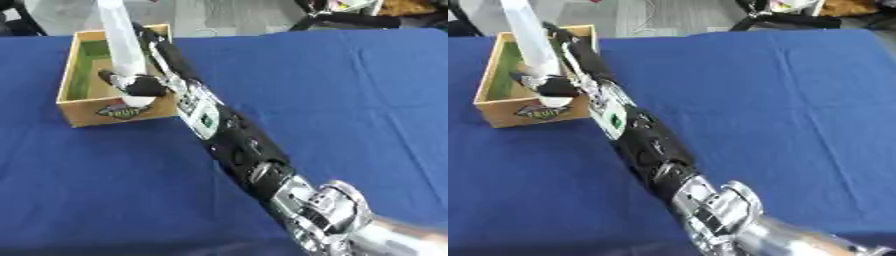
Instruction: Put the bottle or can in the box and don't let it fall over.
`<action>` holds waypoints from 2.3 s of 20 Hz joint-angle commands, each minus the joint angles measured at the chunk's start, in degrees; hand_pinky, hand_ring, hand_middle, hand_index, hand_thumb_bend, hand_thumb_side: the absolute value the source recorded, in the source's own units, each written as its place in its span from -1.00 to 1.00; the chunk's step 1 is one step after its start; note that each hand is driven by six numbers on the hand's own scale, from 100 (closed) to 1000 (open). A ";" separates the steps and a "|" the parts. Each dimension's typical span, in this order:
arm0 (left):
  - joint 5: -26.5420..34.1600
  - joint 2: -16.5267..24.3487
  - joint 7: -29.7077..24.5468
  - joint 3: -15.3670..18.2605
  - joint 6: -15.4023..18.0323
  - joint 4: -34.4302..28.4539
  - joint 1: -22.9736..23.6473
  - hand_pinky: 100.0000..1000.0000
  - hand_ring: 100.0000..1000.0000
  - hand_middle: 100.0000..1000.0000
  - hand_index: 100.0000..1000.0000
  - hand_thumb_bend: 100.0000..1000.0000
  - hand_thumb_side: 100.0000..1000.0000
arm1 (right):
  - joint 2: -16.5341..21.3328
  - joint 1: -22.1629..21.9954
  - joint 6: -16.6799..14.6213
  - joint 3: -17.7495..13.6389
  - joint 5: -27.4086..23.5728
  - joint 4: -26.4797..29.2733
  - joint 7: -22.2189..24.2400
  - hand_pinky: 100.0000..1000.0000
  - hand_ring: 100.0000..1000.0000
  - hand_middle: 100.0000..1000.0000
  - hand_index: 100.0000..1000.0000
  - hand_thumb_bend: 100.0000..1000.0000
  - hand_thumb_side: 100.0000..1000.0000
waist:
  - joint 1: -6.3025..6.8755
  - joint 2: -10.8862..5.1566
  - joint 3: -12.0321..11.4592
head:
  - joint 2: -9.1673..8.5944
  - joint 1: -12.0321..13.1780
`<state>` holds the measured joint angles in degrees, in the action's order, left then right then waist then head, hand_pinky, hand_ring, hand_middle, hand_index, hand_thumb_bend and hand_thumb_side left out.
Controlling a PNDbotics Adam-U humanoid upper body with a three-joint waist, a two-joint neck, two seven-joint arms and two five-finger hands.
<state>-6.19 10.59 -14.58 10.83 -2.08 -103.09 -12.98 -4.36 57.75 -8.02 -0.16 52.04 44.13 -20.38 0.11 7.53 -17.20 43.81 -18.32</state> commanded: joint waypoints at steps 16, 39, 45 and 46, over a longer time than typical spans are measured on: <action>-0.13 1.22 0.73 0.97 -0.37 -0.70 0.10 0.65 0.48 0.66 0.89 0.27 0.23 | 4.81 1.32 9.59 0.80 -3.66 6.06 -11.01 0.86 0.76 0.68 1.00 -0.13 0.02 | -0.28 -1.02 2.32 | 0.31 1.50; -0.97 3.39 2.54 2.38 -0.80 -1.35 3.08 0.66 0.48 0.66 0.89 0.29 0.25 | 24.37 -36.28 -3.71 -2.26 -40.22 42.88 11.63 0.72 0.63 0.58 0.98 -0.67 0.04 | -1.81 -3.25 15.14 | 0.31 9.62; -0.95 3.15 2.36 2.14 -0.62 -1.36 3.28 0.66 0.48 0.67 0.89 0.29 0.26 | 23.05 -39.40 -3.68 -4.69 -40.90 43.88 10.24 0.71 0.62 0.56 0.99 -0.66 0.06 | -1.56 -3.20 15.31 | 0.31 10.04; -0.92 3.11 2.35 2.12 -0.60 -1.35 3.29 0.66 0.48 0.67 0.89 0.30 0.26 | 22.75 -39.76 -3.68 -4.81 -41.19 44.02 10.16 0.71 0.62 0.57 0.99 -0.66 0.06 | -1.52 -3.17 15.25 | 0.31 10.15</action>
<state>-6.95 12.65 -12.26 12.91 -2.82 -103.14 -9.40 17.83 17.46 -11.67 -4.24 11.27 86.72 -9.83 -1.53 5.09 -1.91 43.81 -8.39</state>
